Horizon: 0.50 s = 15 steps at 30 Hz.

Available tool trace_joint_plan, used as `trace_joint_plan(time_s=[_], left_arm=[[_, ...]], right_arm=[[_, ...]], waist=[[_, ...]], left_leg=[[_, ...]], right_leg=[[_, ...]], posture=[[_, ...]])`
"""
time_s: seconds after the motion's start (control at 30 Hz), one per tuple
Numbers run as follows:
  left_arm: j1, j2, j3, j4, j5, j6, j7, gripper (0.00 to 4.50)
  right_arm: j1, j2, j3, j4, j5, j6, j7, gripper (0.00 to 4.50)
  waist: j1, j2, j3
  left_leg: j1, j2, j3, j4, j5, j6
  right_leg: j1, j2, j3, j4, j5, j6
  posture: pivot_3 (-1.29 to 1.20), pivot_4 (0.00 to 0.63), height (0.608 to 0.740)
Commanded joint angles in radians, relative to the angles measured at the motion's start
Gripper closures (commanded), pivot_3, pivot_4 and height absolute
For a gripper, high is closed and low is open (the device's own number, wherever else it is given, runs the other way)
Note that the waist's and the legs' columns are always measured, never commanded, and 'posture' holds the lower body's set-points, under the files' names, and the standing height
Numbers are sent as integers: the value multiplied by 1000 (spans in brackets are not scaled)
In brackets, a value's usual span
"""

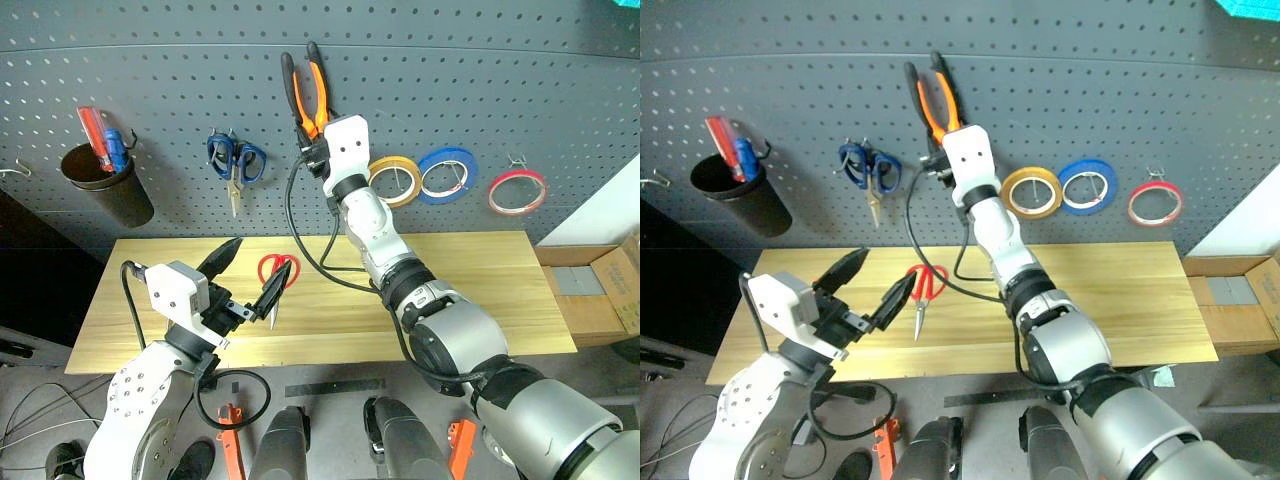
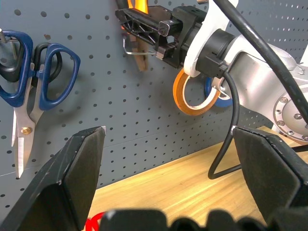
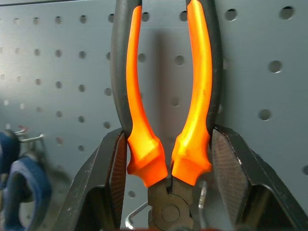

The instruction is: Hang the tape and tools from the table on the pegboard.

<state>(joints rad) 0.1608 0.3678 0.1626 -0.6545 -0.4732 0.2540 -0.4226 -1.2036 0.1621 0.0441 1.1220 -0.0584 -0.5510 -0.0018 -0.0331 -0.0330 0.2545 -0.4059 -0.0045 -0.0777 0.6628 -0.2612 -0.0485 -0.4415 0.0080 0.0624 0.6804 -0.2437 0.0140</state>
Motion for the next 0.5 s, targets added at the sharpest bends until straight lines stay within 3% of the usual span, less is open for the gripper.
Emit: trace_joint_plan(time_s=[0.03,0.17,0.3,0.5], left_arm=[[-7,3,9,-27,-7,-9,3,0],[-7,4,15,-17,-7,-12,0,0],[-2,2,24,-1,-4,-18,-2,0],[8,1,47,33,1,-25,3,0]], right_arm=[[13,73,8,-67,6,-3,-1,1252],[31,64,19,-118,4,9,-3,16],[77,48,44,-207,-6,27,12,16],[275,-8,111,-547,-30,144,56,16]], waist=[[0,0,0],[0,0,0],[0,0,0],[1,1,1]], left_leg=[[0,0,0,0,0,0],[0,0,0,0,0,0],[0,0,0,0,0,0],[0,0,-2,0,0,0]], right_leg=[[0,0,0,0,0,0],[0,0,0,0,0,0],[0,0,0,0,0,0],[1,0,1,-1,0,0]], posture=[[61,268,740],[54,269,740],[48,273,740],[47,275,740]])
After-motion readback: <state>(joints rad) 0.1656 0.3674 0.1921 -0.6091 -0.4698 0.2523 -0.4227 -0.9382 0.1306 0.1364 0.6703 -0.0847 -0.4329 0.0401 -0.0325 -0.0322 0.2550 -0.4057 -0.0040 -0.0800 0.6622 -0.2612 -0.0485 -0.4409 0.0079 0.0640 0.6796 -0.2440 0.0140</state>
